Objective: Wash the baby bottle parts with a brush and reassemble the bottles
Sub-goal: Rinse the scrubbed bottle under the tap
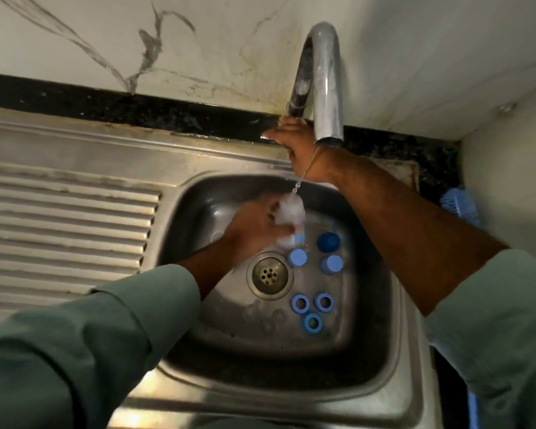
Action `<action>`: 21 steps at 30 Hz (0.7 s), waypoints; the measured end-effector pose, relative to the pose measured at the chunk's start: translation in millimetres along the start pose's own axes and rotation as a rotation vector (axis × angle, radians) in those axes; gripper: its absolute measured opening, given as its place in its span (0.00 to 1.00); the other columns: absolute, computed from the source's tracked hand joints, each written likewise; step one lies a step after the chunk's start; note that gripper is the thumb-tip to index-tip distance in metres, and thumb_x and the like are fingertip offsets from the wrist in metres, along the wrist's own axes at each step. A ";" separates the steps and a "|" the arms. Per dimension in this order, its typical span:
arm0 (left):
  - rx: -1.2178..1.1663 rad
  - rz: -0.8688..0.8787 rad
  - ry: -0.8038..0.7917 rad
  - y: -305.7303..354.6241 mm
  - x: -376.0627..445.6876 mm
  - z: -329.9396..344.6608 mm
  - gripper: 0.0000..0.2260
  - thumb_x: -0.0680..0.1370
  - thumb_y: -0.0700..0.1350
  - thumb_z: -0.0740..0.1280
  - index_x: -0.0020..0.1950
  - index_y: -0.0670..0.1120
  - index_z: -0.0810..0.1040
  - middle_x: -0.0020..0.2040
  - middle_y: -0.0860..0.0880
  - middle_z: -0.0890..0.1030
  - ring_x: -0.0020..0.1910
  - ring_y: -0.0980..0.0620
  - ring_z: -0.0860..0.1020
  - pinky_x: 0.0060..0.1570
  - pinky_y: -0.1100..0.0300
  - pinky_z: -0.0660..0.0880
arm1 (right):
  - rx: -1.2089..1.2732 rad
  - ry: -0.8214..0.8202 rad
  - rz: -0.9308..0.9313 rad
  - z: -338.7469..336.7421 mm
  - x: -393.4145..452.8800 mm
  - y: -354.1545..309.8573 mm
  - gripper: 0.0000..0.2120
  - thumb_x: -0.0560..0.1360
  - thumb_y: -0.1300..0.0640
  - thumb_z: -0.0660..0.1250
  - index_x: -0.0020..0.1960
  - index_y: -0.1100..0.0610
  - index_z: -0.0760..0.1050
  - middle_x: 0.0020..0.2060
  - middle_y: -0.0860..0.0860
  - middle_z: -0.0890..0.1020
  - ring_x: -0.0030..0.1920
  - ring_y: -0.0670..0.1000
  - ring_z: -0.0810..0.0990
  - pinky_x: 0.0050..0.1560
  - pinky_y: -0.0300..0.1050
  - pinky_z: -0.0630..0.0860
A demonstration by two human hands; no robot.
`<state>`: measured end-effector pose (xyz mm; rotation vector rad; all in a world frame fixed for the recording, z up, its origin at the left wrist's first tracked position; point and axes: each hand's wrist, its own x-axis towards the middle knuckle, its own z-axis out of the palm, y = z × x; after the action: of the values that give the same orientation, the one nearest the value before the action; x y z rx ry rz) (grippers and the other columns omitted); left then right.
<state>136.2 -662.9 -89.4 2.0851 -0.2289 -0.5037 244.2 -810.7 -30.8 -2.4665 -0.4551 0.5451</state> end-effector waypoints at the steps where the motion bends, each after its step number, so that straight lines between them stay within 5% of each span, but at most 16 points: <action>1: -0.019 -0.015 0.048 1.0 3.3 -2.1 0.25 0.68 0.51 0.79 0.62 0.54 0.75 0.55 0.56 0.81 0.53 0.57 0.80 0.54 0.58 0.78 | 0.089 0.006 0.006 -0.3 0.4 -0.2 0.23 0.79 0.66 0.57 0.74 0.64 0.61 0.66 0.55 0.69 0.65 0.43 0.73 0.62 0.23 0.61; 3: -0.019 -0.030 0.072 1.8 8.2 -1.3 0.26 0.67 0.50 0.79 0.63 0.53 0.75 0.56 0.55 0.81 0.54 0.56 0.80 0.55 0.57 0.78 | 0.226 0.058 -0.029 1.4 -0.5 1.6 0.21 0.80 0.68 0.55 0.73 0.66 0.61 0.63 0.54 0.70 0.58 0.36 0.76 0.58 0.22 0.65; 5: 0.032 -0.031 0.078 1.7 7.4 3.4 0.25 0.68 0.50 0.79 0.62 0.53 0.75 0.56 0.54 0.80 0.54 0.55 0.79 0.55 0.58 0.77 | 0.257 0.059 0.007 3.5 2.7 3.5 0.23 0.78 0.67 0.58 0.73 0.63 0.63 0.65 0.53 0.72 0.65 0.44 0.73 0.64 0.28 0.62; 9: 0.049 -0.038 0.156 -1.3 4.3 17.1 0.24 0.68 0.51 0.79 0.60 0.53 0.75 0.54 0.55 0.79 0.52 0.54 0.79 0.53 0.56 0.76 | 0.292 0.192 -0.017 3.6 -2.5 -7.3 0.22 0.78 0.69 0.57 0.71 0.68 0.60 0.45 0.46 0.72 0.35 0.29 0.77 0.40 0.26 0.74; 12: 0.051 -0.056 0.204 -5.1 5.4 23.7 0.27 0.67 0.53 0.78 0.62 0.54 0.73 0.56 0.52 0.78 0.54 0.52 0.77 0.54 0.52 0.77 | 0.350 0.288 0.048 -0.7 0.5 -1.2 0.19 0.77 0.69 0.60 0.68 0.69 0.65 0.42 0.47 0.74 0.37 0.38 0.79 0.53 0.42 0.77; 15: 0.027 -0.009 0.251 -3.8 8.0 21.2 0.28 0.67 0.49 0.79 0.64 0.51 0.74 0.58 0.49 0.75 0.53 0.53 0.74 0.52 0.63 0.74 | 0.459 0.350 0.060 -7.3 -15.8 -5.7 0.14 0.69 0.64 0.70 0.54 0.57 0.75 0.44 0.50 0.78 0.48 0.50 0.79 0.56 0.46 0.77; 18: 0.100 0.059 0.214 4.7 3.7 6.2 0.30 0.69 0.48 0.78 0.69 0.53 0.72 0.63 0.47 0.72 0.59 0.50 0.72 0.54 0.67 0.70 | 0.745 0.443 0.124 -3.1 -34.9 -6.1 0.15 0.66 0.70 0.70 0.46 0.53 0.76 0.38 0.45 0.83 0.46 0.47 0.81 0.57 0.46 0.76; 21: 0.687 0.153 0.084 20.1 -4.6 -16.1 0.31 0.74 0.53 0.71 0.75 0.57 0.66 0.70 0.46 0.67 0.67 0.45 0.65 0.63 0.53 0.67 | 0.945 0.534 0.147 6.1 -38.7 -10.5 0.15 0.70 0.73 0.67 0.45 0.54 0.78 0.38 0.46 0.84 0.44 0.46 0.81 0.55 0.43 0.77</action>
<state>139.8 -659.7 -63.7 2.7171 -0.5703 -0.2585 206.0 -816.3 -18.4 -1.6195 0.1853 0.0806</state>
